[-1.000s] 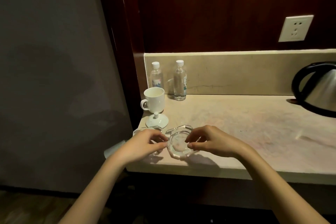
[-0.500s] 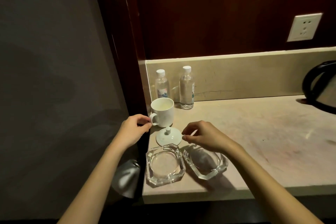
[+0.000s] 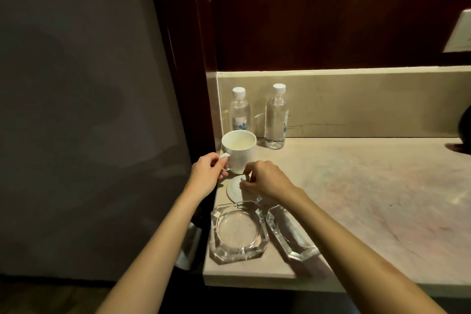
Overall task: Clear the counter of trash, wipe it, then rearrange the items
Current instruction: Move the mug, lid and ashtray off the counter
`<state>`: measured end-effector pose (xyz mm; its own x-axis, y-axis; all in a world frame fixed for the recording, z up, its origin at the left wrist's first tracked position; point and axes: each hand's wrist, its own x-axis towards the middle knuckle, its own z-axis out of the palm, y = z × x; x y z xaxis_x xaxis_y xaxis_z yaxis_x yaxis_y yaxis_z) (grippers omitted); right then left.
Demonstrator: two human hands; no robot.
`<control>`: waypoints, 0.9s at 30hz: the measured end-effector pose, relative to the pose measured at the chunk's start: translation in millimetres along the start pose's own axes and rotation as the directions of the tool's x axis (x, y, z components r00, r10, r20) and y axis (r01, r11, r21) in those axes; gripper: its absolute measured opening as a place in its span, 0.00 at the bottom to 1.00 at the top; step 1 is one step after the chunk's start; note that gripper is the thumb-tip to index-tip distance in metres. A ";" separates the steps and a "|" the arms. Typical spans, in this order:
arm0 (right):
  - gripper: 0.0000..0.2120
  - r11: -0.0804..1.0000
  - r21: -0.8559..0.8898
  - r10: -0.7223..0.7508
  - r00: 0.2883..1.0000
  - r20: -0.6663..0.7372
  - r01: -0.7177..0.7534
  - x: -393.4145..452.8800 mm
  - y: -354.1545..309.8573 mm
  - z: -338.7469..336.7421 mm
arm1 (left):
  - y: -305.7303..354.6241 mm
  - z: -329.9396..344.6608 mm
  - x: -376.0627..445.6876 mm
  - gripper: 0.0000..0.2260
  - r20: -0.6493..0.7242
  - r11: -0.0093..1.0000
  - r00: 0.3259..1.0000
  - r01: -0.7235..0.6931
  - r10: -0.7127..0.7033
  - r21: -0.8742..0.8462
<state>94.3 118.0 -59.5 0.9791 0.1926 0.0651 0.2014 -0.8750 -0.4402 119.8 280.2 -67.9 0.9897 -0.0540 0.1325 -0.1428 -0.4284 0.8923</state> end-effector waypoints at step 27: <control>0.05 0.979 0.205 0.038 0.956 -0.291 0.024 -109.3 -23.6 -54.7 | 16.8 -39.9 -111.7 0.09 -0.140 0.937 0.965 -0.249 0.221 -0.244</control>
<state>-15.9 93.3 -7.2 0.9516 0.0216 0.3066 0.2146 -0.7607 -0.6126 6.5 315.0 -50.5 0.9227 -0.0208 0.3850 -0.3828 -0.1679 0.9084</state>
